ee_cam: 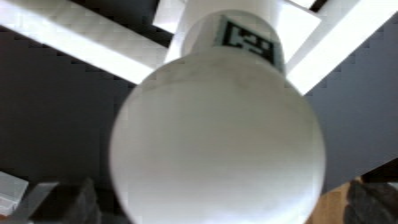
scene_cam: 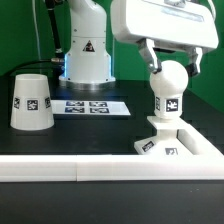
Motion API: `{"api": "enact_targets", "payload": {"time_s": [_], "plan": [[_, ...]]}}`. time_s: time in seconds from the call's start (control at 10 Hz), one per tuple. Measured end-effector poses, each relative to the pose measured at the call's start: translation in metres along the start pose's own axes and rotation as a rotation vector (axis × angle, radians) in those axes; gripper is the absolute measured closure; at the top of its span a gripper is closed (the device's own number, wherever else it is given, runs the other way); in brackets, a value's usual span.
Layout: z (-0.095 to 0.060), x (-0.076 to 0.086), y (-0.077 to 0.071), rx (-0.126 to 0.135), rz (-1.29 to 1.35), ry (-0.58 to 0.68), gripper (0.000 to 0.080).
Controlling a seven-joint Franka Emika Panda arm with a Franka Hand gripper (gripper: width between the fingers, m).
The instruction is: Assemble lamp
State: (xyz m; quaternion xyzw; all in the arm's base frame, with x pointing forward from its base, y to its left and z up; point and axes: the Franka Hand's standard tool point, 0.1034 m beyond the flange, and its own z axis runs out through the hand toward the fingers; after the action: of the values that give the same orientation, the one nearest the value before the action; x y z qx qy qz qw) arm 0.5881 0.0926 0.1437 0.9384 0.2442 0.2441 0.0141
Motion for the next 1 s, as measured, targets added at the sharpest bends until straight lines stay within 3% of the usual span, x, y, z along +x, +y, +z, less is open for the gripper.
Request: {"api": "enact_targets", "payload": {"time_s": [0.2,0.4,0.6,0.8,1.0], "plan": [[0.003,-0.002,-0.004,0.012,0.000,-0.019,0.0101],[0.007,-0.009,0.001,0.010,-0.009,-0.030,0.0101],[0.011,-0.014,0.000,0.083,-0.004,-0.178,0.0101],[0.011,-0.017,-0.001,0.131,0.012,-0.301,0.0101],[0.014,-0.014,-0.002,0.152,0.004,-0.375,0.0101]]}}
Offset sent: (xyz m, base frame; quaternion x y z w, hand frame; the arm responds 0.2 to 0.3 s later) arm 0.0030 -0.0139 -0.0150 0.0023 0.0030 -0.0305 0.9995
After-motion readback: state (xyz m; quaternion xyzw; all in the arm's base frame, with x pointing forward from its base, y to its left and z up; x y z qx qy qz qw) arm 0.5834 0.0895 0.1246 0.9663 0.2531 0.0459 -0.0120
